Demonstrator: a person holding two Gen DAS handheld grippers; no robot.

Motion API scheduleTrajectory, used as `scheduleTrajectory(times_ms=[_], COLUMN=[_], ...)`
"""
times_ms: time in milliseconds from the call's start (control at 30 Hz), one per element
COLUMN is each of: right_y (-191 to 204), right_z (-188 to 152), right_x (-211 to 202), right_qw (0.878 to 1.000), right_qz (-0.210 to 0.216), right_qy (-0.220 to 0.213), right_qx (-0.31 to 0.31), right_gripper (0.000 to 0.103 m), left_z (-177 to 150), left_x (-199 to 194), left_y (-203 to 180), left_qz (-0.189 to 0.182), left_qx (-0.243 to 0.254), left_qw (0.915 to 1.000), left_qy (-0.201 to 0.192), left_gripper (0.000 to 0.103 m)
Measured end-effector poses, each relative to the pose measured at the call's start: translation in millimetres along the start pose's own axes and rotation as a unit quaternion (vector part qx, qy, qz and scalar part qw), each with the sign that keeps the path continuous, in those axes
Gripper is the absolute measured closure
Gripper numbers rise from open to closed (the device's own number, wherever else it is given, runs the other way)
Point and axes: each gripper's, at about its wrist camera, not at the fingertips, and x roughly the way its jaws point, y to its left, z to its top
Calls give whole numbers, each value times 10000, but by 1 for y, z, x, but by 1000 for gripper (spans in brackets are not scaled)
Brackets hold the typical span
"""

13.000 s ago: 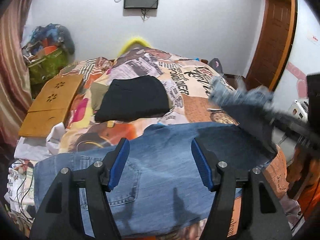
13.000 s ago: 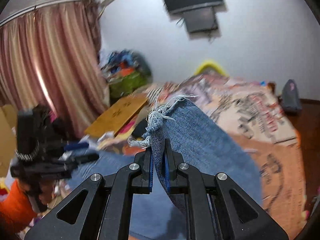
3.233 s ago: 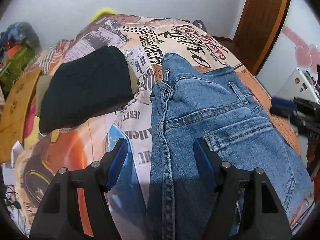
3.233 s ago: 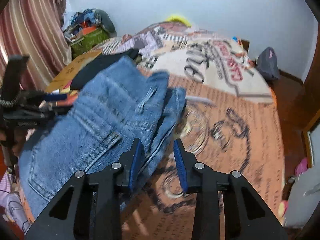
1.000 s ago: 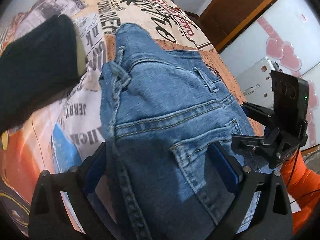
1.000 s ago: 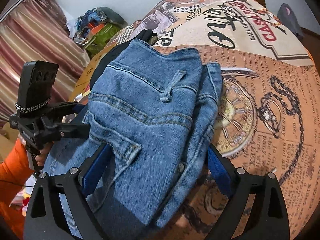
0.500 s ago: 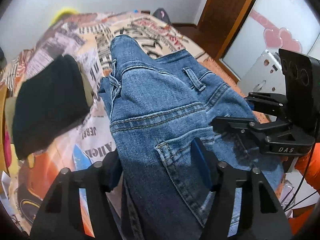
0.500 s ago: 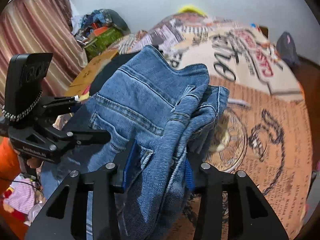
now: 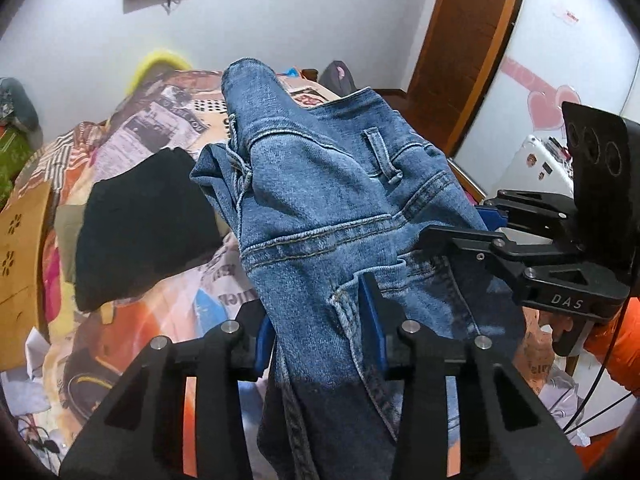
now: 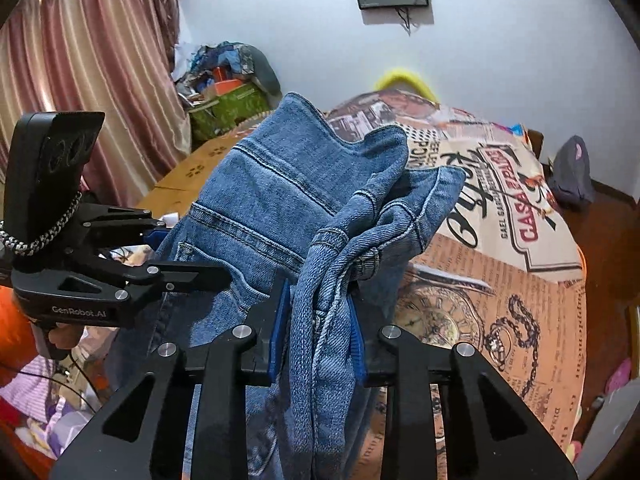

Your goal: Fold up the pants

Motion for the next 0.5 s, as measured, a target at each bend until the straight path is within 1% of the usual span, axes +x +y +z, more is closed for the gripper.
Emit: scheduleTrajectory(times_ms=[133,300,500], right_y=[11,23,31], right_z=[1,10,38], right_x=[0,5,20], right_qw=[9999,9994,9980], right_qz=[69,177,319], right_qy=[-77,-196,-377], right_qx=[-100,-230,-403], right_gripper=[79,80,81], left_z=[-4,-1,12], left_x=[-13,-32,-43], left_y=[9,25,61], left_qz=[128,313,534], left_qx=[-68,-202,-547], left_qw=[9999,9988,9951], left_qy=[-93,-320,-632], left_gripper=[66,68,68])
